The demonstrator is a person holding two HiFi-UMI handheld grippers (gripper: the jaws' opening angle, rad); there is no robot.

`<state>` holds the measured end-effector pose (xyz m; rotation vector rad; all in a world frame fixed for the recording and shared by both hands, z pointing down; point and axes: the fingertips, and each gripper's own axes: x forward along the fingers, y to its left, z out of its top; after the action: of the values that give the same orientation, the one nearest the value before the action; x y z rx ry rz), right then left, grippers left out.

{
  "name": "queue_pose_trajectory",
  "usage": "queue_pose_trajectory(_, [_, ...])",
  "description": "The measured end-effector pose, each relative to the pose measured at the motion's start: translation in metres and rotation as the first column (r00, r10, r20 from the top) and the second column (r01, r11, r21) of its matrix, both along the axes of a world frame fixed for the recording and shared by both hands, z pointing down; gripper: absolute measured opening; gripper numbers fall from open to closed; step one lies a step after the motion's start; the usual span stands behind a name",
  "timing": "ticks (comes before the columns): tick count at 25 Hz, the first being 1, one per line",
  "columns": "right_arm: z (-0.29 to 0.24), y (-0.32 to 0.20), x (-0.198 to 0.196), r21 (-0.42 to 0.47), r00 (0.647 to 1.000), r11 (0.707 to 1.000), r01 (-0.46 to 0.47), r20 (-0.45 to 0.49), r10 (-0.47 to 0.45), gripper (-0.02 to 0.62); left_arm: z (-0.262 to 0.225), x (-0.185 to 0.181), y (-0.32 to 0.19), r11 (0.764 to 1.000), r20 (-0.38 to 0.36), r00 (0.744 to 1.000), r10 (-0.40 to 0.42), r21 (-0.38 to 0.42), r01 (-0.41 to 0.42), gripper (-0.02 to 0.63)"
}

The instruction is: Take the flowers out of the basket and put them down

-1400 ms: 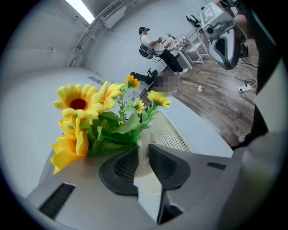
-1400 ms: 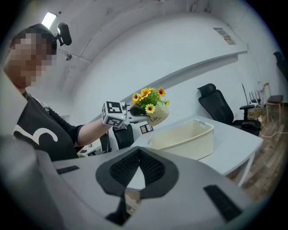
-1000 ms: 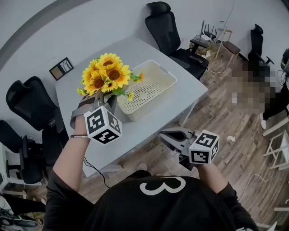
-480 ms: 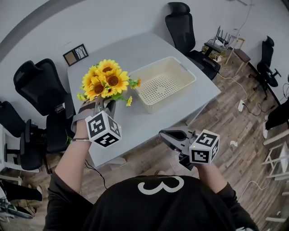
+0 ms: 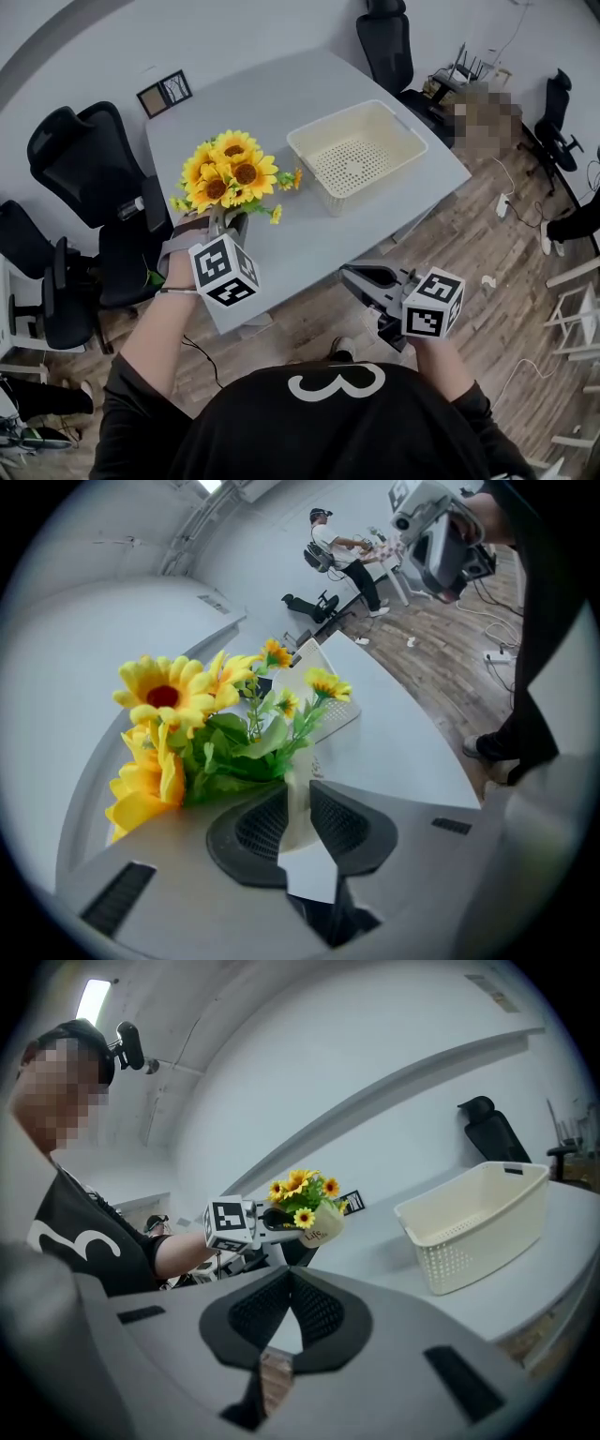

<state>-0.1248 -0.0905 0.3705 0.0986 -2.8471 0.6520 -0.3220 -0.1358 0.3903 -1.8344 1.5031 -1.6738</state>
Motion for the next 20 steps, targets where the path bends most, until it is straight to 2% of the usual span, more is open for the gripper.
queue_pose_trajectory(13, [0.021, 0.021, 0.0, -0.024, 0.994, 0.995, -0.096, -0.047, 0.095, 0.008, 0.07, -0.012, 0.015, 0.996, -0.025, 0.999, 0.045, -0.078, -0.047, 0.081])
queue_pose_trajectory(20, [0.021, 0.025, 0.004, -0.029, 0.991, 0.991, -0.129, -0.048, 0.128, 0.008, 0.105, -0.012, 0.02, 0.989, -0.026, 0.999, 0.038, -0.142, -0.042, 0.081])
